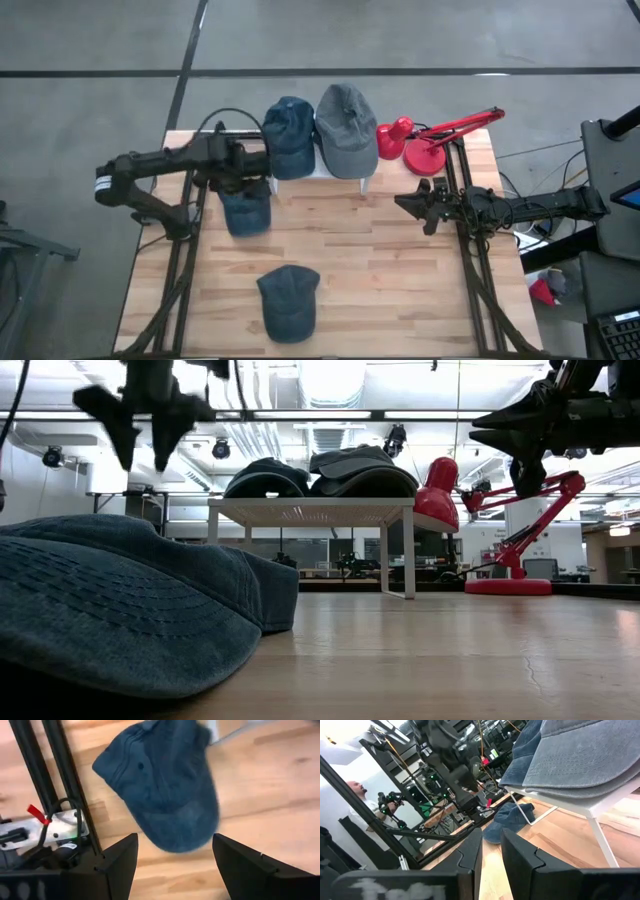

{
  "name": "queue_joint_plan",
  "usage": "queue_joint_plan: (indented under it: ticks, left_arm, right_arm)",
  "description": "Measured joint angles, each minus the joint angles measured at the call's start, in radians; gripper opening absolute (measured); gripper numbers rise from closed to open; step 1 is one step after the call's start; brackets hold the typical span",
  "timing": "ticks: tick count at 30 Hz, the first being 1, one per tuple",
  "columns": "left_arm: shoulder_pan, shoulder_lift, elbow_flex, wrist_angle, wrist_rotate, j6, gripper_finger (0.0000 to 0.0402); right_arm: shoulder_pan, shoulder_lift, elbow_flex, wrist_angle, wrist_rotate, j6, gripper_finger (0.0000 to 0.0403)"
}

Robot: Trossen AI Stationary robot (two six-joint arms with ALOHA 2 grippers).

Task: Pick & Place hat
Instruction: Stack the top blue cap on top of the other blue cap on the shelf

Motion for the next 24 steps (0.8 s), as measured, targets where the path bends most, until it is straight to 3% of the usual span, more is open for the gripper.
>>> queue_joint_plan:
  ticks: [11, 24]
  left_arm:
    - [-0.006, -0.149, -0.383, 0.361, 0.001, -0.134, 0.0257]
    - [0.001, -0.144, -0.541, 0.544, -0.072, -0.17, 0.0257]
  right_arm:
    - [0.0, 0.0, 0.0, 0.0, 0.0, 0.003, 0.0068]
    - [0.0, 0.0, 0.0, 0.0, 0.0, 0.008, 0.0068]
